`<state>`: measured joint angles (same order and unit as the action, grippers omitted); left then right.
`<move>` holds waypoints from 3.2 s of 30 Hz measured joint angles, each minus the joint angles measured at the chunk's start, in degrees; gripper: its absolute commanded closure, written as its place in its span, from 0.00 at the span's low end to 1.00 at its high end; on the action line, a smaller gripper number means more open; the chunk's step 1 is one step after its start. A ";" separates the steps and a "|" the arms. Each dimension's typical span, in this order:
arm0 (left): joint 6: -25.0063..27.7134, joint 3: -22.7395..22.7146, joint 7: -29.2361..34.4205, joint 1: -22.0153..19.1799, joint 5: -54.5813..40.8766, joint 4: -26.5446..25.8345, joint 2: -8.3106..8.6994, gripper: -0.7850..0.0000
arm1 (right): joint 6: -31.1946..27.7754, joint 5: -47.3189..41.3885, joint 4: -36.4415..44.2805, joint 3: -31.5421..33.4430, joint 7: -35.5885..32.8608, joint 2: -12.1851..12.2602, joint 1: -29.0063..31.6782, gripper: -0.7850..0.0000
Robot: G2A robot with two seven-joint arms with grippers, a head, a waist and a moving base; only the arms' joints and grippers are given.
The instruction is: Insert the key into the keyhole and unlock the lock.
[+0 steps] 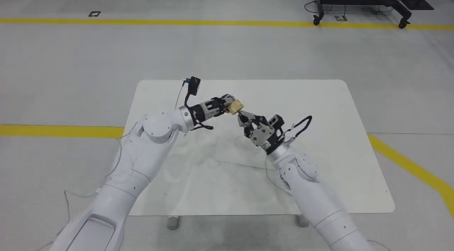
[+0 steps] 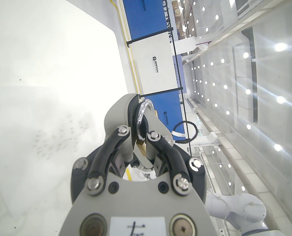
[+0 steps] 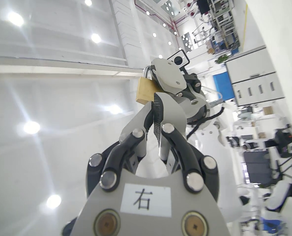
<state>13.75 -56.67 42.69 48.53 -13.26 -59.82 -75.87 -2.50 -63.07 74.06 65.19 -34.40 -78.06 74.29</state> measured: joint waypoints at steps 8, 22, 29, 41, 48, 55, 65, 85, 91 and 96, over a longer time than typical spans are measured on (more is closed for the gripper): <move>4.32 0.06 -2.66 0.82 5.69 -1.98 0.24 1.00 | 11.45 -14.02 -4.67 1.41 -5.88 -0.51 -2.06 1.00; 8.81 0.34 -8.80 2.27 18.08 -5.72 0.72 1.00 | 25.91 -26.11 -9.59 1.96 -10.00 -1.20 -4.05 1.00; 9.37 -0.61 -10.38 2.96 18.64 -6.60 0.84 1.00 | 33.96 -32.94 -12.40 1.97 -11.39 -1.64 -5.08 1.00; 9.90 -1.57 -7.89 3.10 13.31 -5.88 0.69 1.00 | 27.89 -25.14 -10.79 3.26 -13.09 -1.08 -4.83 0.00; 6.50 -1.70 -7.36 2.75 11.97 -4.76 0.53 1.00 | 15.48 -10.74 -5.38 6.11 -16.36 0.41 -2.62 0.00; 1.66 0.99 -4.96 1.53 15.01 -3.57 0.01 1.00 | -13.00 16.28 8.23 16.25 -7.85 3.08 6.06 0.00; -6.49 11.82 -1.08 -2.10 22.03 -0.09 -3.13 1.00 | -21.94 26.05 15.77 23.12 0.42 3.90 12.27 0.00; -6.52 17.80 -0.25 -7.91 22.81 10.57 -7.67 0.00 | -21.96 26.11 15.80 23.13 0.46 3.90 12.29 0.00; -3.34 14.15 -2.37 -7.05 24.38 7.13 -6.16 0.00 | -21.96 26.11 15.80 23.13 0.46 3.90 12.29 0.00; 4.98 9.79 -12.72 -4.32 34.23 -0.03 -3.63 0.00 | -21.94 26.11 15.83 23.11 0.49 3.90 12.30 0.00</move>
<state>18.72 -46.88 29.97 44.21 20.97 -59.85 -79.50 -24.44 -36.97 89.89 88.30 -33.91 -74.16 86.58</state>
